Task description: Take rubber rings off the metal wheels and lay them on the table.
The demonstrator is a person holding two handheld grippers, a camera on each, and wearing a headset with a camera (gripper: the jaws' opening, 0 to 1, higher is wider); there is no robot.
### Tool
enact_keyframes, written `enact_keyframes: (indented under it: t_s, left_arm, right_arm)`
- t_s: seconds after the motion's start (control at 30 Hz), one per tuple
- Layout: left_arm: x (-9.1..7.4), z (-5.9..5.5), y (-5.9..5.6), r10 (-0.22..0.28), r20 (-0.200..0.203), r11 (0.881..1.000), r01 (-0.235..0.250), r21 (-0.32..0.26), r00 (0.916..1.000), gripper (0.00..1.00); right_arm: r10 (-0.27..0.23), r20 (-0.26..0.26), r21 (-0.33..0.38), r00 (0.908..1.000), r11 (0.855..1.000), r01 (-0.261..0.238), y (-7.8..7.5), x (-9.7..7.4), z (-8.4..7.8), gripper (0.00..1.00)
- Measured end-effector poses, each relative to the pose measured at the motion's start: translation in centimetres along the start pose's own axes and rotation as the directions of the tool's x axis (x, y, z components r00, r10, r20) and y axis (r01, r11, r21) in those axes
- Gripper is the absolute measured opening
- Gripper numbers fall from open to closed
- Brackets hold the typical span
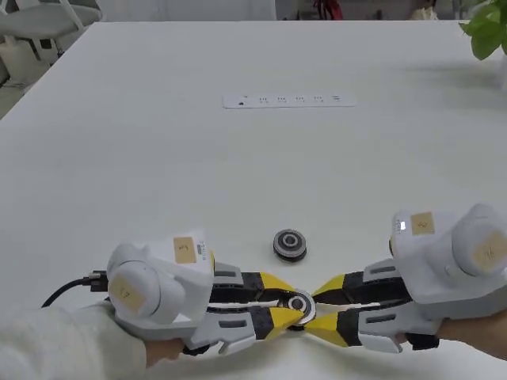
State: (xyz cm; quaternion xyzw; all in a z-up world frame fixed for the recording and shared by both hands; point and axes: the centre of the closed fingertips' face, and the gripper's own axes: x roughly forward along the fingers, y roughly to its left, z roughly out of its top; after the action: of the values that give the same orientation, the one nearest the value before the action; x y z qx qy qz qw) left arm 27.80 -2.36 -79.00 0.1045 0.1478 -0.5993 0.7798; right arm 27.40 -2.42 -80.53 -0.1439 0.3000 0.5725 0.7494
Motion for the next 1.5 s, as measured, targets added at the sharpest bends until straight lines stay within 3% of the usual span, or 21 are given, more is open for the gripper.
enact_keyframes:
  t_s: [0.33,0.53,0.67,1.3,1.5]
  left_arm:
    - [0.0,0.0,0.0,0.000,0.000,1.000,0.000,-0.001,1.0000,0.14]
    - [0.0,0.0,0.1,0.000,0.001,1.000,0.000,-0.003,1.0000,0.14]
    - [0.1,0.0,0.1,0.001,0.001,1.000,-0.001,-0.003,1.0000,0.14]
    - [0.2,0.0,0.1,0.001,0.001,1.000,-0.001,-0.004,1.0000,0.14]
    - [0.2,0.0,0.0,0.001,0.002,1.000,-0.001,-0.005,1.0000,0.14]
  right_arm:
    - [0.001,-0.012,0.029,0.9999,1.000,-0.001,0.0,-0.3,-0.3,0.13]
    - [0.002,0.032,-0.008,0.9995,1.000,-0.002,0.2,0.2,0.5,0.23]
    - [-0.002,0.044,-0.049,0.9990,0.999,0.005,0.3,0.6,1.0,0.24]
    - [0.009,0.019,-0.028,0.9998,1.000,-0.008,0.1,0.1,0.1,0.20]
    - [0.001,-0.001,-0.045,1.0000,0.999,-0.001,0.0,-0.1,-0.3,0.14]
